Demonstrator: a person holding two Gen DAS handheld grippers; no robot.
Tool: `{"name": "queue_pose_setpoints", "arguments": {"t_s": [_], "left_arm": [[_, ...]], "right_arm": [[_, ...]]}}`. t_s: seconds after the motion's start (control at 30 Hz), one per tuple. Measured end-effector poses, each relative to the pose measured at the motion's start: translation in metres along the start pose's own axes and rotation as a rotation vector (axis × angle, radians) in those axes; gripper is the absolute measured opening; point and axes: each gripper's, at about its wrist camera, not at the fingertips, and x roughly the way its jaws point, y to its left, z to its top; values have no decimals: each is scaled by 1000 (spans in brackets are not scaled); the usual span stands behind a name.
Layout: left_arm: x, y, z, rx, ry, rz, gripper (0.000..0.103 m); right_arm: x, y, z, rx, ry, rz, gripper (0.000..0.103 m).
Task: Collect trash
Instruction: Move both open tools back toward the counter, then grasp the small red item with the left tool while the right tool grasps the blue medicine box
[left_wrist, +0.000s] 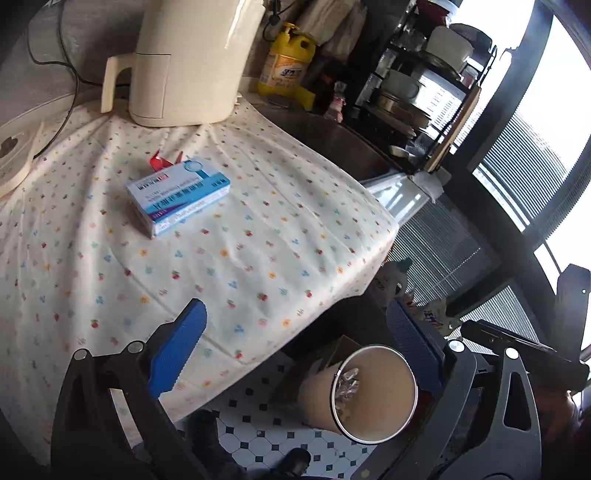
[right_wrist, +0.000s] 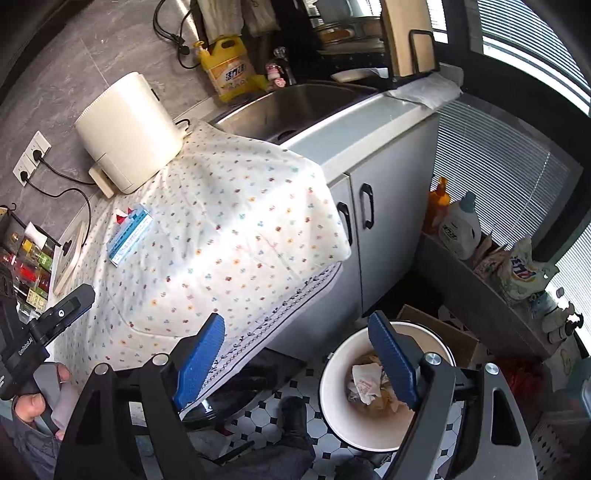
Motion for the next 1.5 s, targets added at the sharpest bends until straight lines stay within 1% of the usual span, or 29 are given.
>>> {"name": "queue_pose_setpoints", "arguments": {"t_s": [0.37, 0.5, 0.57, 0.67, 0.73, 0.77, 0.83, 0.9, 1.0, 1.17, 1.23, 1.33, 1.37, 1.4, 1.43, 1.5], "left_arm": [[-13, 84, 45, -46, -78, 67, 97], [-16, 112, 62, -52, -102, 66, 96], [-13, 124, 71, -50, -103, 58, 93], [-4, 137, 85, -39, -88, 45, 82], [6, 145, 93, -37, -69, 27, 71], [12, 148, 97, -38, -59, 20, 68], [24, 152, 104, -36, -37, 2, 55], [37, 155, 111, -28, -12, -13, 47], [58, 156, 118, -24, 25, -34, 39], [89, 158, 125, -28, 69, -52, 37], [103, 162, 126, -44, 99, -47, 37], [114, 168, 129, -78, 108, -57, 35], [117, 170, 129, -86, 111, -62, 30], [120, 172, 131, -94, 114, -67, 22], [122, 174, 131, -101, 117, -72, 10], [121, 176, 134, -105, 97, -67, 9]], "right_arm": [[30, 87, 26, -67, -9, 28, 79], [43, 117, 32, -76, -13, 32, 79], [49, 129, 35, -73, -17, 29, 79], [55, 141, 37, -60, -23, 17, 79], [58, 145, 37, -50, -26, 3, 79], [60, 146, 37, -43, -27, -5, 79], [63, 147, 36, -17, -27, -21, 79], [65, 145, 35, 2, -28, -36, 79], [65, 141, 37, 26, -35, -67, 79], [65, 132, 42, 74, -48, -116, 79], [66, 131, 44, 85, -47, -130, 79], [68, 135, 46, 83, -46, -141, 79], [69, 138, 47, 79, -45, -145, 79], [70, 141, 48, 74, -44, -148, 79], [71, 144, 49, 69, -41, -149, 79], [76, 151, 52, 56, -32, -148, 79]]}}
